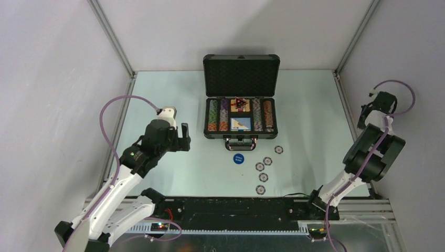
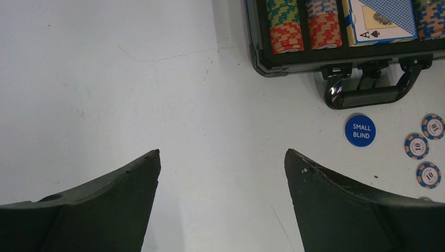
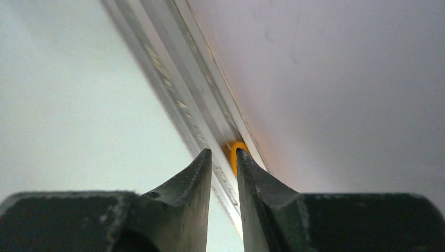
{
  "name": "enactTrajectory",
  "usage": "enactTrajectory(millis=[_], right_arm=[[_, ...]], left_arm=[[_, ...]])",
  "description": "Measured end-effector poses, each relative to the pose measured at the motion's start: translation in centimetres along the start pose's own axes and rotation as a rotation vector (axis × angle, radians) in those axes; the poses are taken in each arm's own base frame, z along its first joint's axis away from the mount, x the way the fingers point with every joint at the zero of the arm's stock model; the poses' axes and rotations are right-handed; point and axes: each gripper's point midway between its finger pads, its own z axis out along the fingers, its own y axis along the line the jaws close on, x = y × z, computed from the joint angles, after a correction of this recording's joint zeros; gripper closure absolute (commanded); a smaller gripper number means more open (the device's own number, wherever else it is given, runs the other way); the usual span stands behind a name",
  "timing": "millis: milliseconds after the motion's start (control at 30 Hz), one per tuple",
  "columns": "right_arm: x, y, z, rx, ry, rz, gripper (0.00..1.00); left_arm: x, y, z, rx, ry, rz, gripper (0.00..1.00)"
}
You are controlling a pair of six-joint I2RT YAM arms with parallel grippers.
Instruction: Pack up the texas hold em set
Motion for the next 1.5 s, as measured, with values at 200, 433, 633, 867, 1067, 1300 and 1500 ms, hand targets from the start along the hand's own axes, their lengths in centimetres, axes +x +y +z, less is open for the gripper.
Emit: enactTrajectory(millis=[200,433,633,867,1067,1300,1500], right_arm=[[-6.7,4.5,-7.1,-0.088,-0.308,0.075,0.65],[-5.9,14.4,-15.4,-0.364,-0.527,0.105,0.59],[-3.7,23.2,-21.5,-0.589,-0.635,-0.005,0.58],[-0.9,28.8,-26.2,-0.737,-0.712,-0.157,0.58],[1.7,30.2,-25.7,-0.756,-0.692,-0.227,0.58],[3.5,30.1,-25.2,-0.757,-0.686,-0.236,0.58],[4.6,30.2,-24.5,-0.758,-0.669,-0.247,0.58]], left_arm=[[-0.9,0.9,-0.8,-0.042,-0.055,-0.011,0.05],[-5.1,3.7,-2.5,-0.203,-0.236,-0.064,0.04],[-6.1,6.5,-1.1,-0.317,-0.509,0.026,0.04],[-1.0,13.7,5.0,-0.566,-0.414,0.130,0.02],[-1.8,15.9,7.8,-0.548,-0.460,0.078,0.01],[-0.9,15.0,10.2,-0.445,-0.472,0.097,0.00],[-1.3,16.7,10.1,-0.477,-0.531,0.024,0.01]])
